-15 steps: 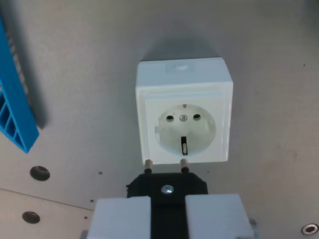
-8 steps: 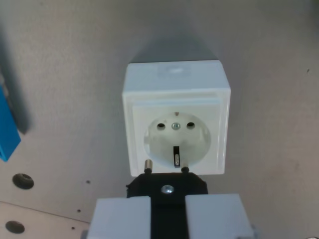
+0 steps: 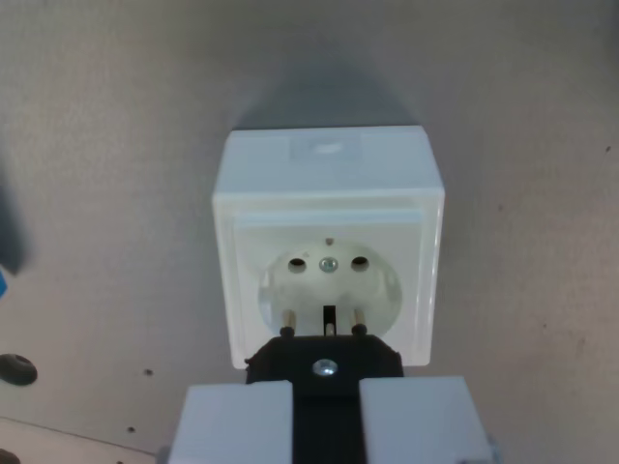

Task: Move above the white socket

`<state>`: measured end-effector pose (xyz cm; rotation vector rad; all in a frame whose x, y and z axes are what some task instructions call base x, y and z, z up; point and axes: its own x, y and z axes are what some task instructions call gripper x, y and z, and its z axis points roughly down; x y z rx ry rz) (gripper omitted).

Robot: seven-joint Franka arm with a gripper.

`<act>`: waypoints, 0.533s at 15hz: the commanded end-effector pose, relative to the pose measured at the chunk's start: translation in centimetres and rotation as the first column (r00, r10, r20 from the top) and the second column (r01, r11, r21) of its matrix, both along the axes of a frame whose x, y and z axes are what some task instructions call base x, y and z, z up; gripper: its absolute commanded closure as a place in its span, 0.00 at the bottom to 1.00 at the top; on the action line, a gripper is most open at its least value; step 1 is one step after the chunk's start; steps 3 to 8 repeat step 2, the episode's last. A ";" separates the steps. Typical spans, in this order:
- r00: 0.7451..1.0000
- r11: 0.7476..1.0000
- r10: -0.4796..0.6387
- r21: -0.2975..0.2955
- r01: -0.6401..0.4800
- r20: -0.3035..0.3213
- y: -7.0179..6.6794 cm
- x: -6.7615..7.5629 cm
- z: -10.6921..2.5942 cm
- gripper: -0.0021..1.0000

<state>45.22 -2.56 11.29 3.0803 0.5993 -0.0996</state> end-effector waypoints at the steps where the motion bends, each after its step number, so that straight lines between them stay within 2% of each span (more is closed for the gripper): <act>1: 0.993 1.000 0.027 -0.012 -0.026 0.113 -0.5 -0.7 -0.6 1.00; 8: 0.993 1.000 0.027 -0.012 -0.026 0.114 -0.5 -0.7 -0.6 1.00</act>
